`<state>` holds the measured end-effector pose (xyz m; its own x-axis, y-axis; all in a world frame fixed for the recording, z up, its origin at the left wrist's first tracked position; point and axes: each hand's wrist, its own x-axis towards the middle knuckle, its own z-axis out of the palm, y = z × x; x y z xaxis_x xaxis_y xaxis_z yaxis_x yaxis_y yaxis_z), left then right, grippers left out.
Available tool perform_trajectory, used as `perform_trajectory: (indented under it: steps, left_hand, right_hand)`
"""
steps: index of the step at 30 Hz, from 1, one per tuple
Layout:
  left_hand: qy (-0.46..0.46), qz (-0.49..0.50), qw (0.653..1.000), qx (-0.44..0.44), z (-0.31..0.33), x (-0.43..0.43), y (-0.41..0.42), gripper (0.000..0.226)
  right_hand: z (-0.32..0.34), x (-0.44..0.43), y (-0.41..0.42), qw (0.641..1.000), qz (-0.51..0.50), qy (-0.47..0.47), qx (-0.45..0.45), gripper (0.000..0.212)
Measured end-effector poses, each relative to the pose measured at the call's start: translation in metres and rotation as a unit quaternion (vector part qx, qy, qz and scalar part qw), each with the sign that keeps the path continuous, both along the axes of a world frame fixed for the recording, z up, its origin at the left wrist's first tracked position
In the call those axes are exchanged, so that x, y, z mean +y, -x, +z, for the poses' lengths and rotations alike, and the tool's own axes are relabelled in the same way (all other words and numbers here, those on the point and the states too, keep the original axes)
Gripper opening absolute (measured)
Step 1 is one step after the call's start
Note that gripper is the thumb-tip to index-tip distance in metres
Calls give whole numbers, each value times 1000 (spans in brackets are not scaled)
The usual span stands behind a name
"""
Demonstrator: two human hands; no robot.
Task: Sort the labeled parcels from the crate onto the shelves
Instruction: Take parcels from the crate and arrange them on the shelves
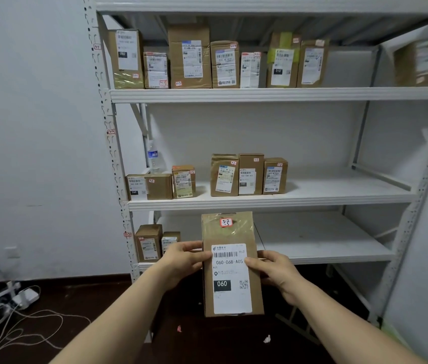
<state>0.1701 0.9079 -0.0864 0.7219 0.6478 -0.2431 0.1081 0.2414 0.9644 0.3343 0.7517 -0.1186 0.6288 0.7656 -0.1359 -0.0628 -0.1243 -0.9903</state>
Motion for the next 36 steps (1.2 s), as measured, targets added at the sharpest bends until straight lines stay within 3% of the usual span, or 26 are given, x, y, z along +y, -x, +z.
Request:
perform_trajectory:
  steps: [2, 3, 5, 7, 9, 11, 13, 21, 25, 29, 36]
  left_hand:
    - [-21, -20, 999, 31, 0, 0, -3, 54]
    - [-56, -21, 997, 55, 1, 2, -6, 70]
    - [-153, -5, 983, 99, 9, 3, -15, 102]
    - [-240, -20, 964, 114, 26, -4, -26, 111]
    - [-324, -96, 929, 153, 40, -14, -40, 98]
    - [-393, -179, 878, 207, 47, -20, -55, 71]
    - [-441, -206, 843, 229, 45, -22, -69, 57]
    - [-464, -244, 806, 273, 43, 15, -122, 55]
    - [-495, -232, 782, 298, 51, 59, -161, 45]
    - [-510, -235, 766, 312, 59, 109, -210, 36]
    - [-503, -280, 754, 316, 67, 182, -307, 70]
  right_hand:
    - [1, -3, -6, 1000, 21, 3, -3, 34]
    - [1, -5, -8, 999, 34, 10, -14, 37]
    - [0, -9, -15, 995, 58, 44, -64, 42]
    - [-3, -11, -25, 987, 77, 80, -113, 52]
    - [-7, -12, -35, 981, 95, 99, -134, 59]
    - [-10, -12, -45, 978, 110, 104, -141, 60]
    - [-15, -11, -56, 977, 119, 105, -144, 60]
    - [-26, 18, -109, 970, 133, 121, -163, 57]
    - [-22, 65, -153, 972, 137, 109, -158, 70]
    - [-3, 127, -207, 979, 51, 86, -179, 59]
    - [40, 200, -300, 949, -75, 112, -284, 46]
